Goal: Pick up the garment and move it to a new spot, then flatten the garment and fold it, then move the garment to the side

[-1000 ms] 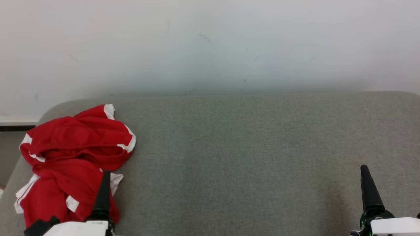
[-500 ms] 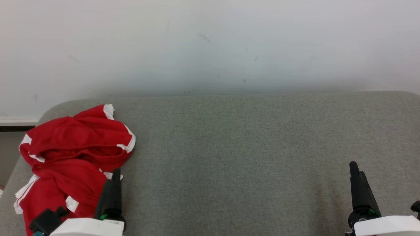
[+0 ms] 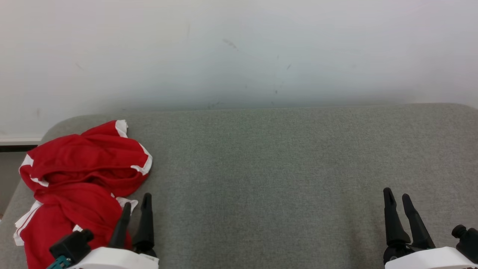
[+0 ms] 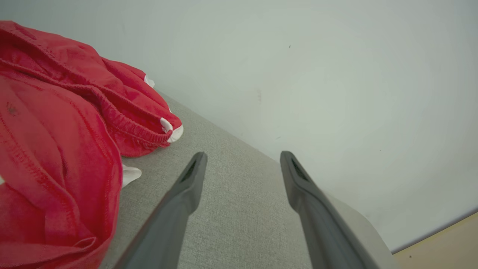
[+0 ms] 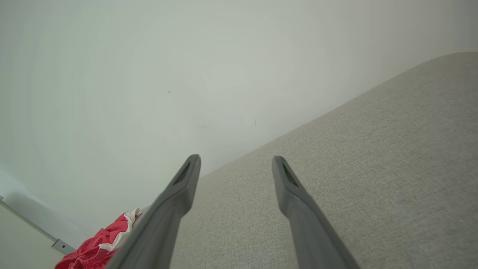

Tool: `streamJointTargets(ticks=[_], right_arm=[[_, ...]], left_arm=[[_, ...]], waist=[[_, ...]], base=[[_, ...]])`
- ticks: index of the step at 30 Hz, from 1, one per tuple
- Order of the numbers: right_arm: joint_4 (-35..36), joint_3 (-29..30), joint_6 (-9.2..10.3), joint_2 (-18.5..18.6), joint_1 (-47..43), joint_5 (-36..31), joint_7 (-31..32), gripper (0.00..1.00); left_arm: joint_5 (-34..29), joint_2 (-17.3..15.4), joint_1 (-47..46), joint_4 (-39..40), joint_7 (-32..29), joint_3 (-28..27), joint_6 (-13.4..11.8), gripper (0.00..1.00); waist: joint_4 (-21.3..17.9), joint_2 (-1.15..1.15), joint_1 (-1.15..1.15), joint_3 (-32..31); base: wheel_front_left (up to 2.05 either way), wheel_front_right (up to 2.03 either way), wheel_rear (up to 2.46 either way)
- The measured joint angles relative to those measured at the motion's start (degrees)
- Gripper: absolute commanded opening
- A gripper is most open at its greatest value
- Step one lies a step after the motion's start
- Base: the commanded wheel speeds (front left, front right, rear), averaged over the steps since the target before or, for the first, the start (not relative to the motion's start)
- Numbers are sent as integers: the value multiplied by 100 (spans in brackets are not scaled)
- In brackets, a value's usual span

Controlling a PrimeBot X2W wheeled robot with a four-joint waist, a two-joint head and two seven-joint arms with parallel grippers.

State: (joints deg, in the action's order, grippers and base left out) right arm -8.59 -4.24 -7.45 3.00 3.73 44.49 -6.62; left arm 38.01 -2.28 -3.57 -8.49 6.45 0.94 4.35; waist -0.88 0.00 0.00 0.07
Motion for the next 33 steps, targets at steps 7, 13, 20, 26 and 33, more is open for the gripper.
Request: streamJointTargets(ticks=[7,13,20,26,33], right_arm=[[-91,-48,0,-11,0,-532,-104,100],[-155,-44,0,-26,2,-1001,-194,100],[-257,-51,0,-36,10,-1419,-290,100],[-305,-75,0,-38,13,-1696,-364,100],[-315,-122,0,-37,27,-1986,-459,100]], left_arm=[[-537,-3,0,-52,122,123,-38,100],[-953,-9,0,-86,216,189,-63,100],[-1339,-15,0,-162,302,274,-64,100],[-1669,-19,1,-170,382,322,-70,100],[-2008,-22,1,-163,481,369,-85,100]], waist=[[-12,0,0,-14],[-25,0,0,-34],[-42,0,0,-60],[-64,0,0,-82],[-90,0,0,-99]], base=[[0,0,0],[0,0,0],[0,0,0],[0,0,0],[0,0,0]])
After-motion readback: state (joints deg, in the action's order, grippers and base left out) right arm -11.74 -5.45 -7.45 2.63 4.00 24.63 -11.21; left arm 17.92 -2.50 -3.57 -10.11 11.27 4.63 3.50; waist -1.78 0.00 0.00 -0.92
